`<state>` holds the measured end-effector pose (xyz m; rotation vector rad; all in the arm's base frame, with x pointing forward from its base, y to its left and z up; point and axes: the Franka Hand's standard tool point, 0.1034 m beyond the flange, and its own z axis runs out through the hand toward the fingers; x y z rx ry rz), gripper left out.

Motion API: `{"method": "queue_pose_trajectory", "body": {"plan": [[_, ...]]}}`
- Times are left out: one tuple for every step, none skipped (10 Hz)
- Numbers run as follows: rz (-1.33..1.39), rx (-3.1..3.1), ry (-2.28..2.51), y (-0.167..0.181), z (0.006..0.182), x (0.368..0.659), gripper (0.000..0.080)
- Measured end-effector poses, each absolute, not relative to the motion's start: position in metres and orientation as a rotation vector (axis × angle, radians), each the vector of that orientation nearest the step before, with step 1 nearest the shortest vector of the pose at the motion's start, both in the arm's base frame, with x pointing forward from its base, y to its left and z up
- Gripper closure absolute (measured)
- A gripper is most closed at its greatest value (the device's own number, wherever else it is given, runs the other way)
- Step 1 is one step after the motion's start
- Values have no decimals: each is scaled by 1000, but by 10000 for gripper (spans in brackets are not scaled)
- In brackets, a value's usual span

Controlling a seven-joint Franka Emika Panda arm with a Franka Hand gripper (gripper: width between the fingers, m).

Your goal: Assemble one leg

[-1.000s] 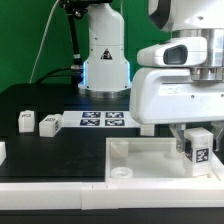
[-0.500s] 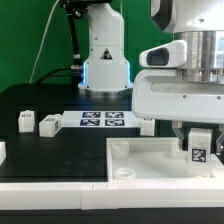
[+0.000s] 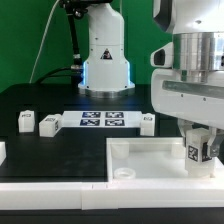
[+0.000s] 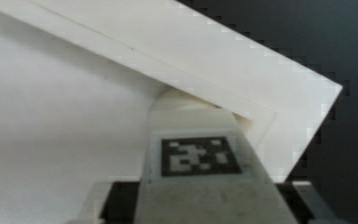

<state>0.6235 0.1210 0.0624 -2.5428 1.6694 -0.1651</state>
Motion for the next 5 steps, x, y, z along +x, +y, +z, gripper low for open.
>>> {"method": "queue_pose_trajectory", "body": {"plan": [[-153,-2464,1769,122,62,623,509],[-160,-2511,1704,122,63,624,509],[-176,-2568,1615,121,63,625,310],[-184,-2591,1576,121,63,625,198],[-211,-2716,1368,121,63,625,198]]}}
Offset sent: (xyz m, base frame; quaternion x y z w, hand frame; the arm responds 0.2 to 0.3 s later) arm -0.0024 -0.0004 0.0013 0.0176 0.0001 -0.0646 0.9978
